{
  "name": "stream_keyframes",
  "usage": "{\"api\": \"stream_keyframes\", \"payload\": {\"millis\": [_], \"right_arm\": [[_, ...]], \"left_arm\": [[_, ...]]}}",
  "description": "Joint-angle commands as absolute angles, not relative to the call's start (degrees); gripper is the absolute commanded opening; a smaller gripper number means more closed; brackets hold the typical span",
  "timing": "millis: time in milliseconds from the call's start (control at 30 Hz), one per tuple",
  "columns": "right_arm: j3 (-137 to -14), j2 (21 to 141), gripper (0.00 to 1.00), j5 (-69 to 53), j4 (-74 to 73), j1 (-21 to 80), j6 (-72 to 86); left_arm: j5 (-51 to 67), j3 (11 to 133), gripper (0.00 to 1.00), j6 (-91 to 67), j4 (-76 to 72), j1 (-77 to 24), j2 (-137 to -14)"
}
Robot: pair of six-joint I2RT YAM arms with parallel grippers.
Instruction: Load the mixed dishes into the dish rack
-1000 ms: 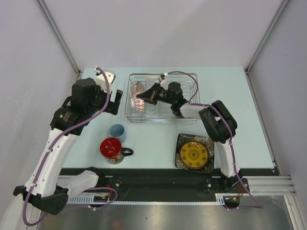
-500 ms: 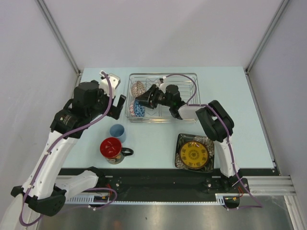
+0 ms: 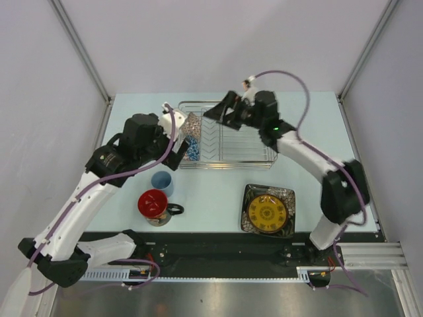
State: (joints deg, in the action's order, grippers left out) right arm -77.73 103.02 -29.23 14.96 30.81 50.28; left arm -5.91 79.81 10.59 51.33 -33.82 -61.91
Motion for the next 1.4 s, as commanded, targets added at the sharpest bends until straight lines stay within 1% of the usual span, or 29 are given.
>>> {"api": "stream_keyframes", "payload": {"millis": [0, 33, 67, 100, 133, 200, 233, 300, 333, 367, 433, 467, 500, 600, 733, 767, 867, 1133, 1367], "right_arm": [[-79.4, 84.2, 1.0, -13.7, -17.1, 27.9, 35.6], [-79.4, 79.0, 1.0, -1.0, -23.8, 27.9, 35.7], [-79.4, 77.0, 1.0, 5.5, -30.4, 27.9, 36.0], [-79.0, 75.5, 1.0, 10.8, -42.0, 28.1, 37.3], [-78.2, 72.9, 1.0, 18.6, -46.9, 28.3, 41.0], [-74.2, 70.8, 1.0, 22.7, -57.7, 28.4, 46.9], [-72.6, 68.7, 1.0, 24.8, -59.9, 28.4, 51.4], [-68.8, 65.7, 1.0, 27.1, -63.8, 28.9, 54.8], [-64.7, 64.2, 1.0, 27.8, -64.2, 29.0, 56.3], [-62.5, 61.0, 1.0, 28.3, -65.0, 28.9, 59.6], [-58.6, 59.1, 1.0, 30.1, -68.9, 28.1, 63.4], [-57.8, 58.2, 1.0, 30.8, -70.7, 27.7, 67.8], [-57.0, 58.0, 1.0, 31.5, -74.3, 27.3, 69.6], [-53.8, 57.5, 1.0, 31.8, -77.2, 27.2, 73.6], [-47.4, 54.5, 1.0, 28.5, -73.1, 27.2, 74.4], [-44.4, 54.1, 1.0, 27.9, -69.6, 27.1, 73.7], [-41.1, 53.9, 1.0, 24.8, -63.1, 26.8, 70.6], [-37.4, 59.1, 1.0, 21.3, -50.0, 25.9, 63.6], [-35.3, 66.1, 1.0, 17.4, -39.7, 22.9, 58.3]], "left_arm": [[-6.1, 79.5, 0.98, 10.8, 49.9, -38.2, -63.8], [-6.4, 78.2, 0.97, 11.0, 49.2, -39.4, -64.8], [-7.2, 77.5, 0.97, 11.2, 48.8, -41.6, -65.2], [-7.6, 77.0, 0.97, 11.2, 48.4, -42.9, -65.8], [-7.6, 76.1, 0.97, 11.2, 48.2, -43.9, -66.9], [-7.7, 75.9, 0.97, 11.0, 47.9, -47.1, -68.0], [-7.7, 75.5, 0.97, 11.0, 47.7, -48.1, -69.2], [-7.8, 75.2, 0.97, 11.0, 47.5, -50.7, -70.0], [-7.9, 74.5, 0.97, 11.0, 47.4, -51.5, -70.8], [-8.1, 73.9, 0.97, 11.1, 47.3, -53.2, -71.2], [-8.7, 71.6, 0.97, 11.2, 46.6, -54.7, -72.4], [-8.7, 70.8, 0.97, 10.9, 46.2, -55.6, -72.7], [-8.5, 70.1, 0.97, 10.8, 45.8, -56.0, -73.1], [-8.5, 67.2, 0.97, 10.4, 43.6, -57.0, -74.7], [-8.7, 65.0, 0.97, 10.4, 41.0, -57.6, -77.2], [-8.7, 65.0, 0.97, 10.4, 40.6, -57.8, -77.4], [-9.5, 64.2, 0.96, 10.9, 39.0, -57.9, -78.2], [-10.1, 61.5, 0.95, 9.8, 33.0, -57.9, -80.8], [-11.0, 58.9, 0.95, 10.3, 29.4, -57.9, -83.5]]}}
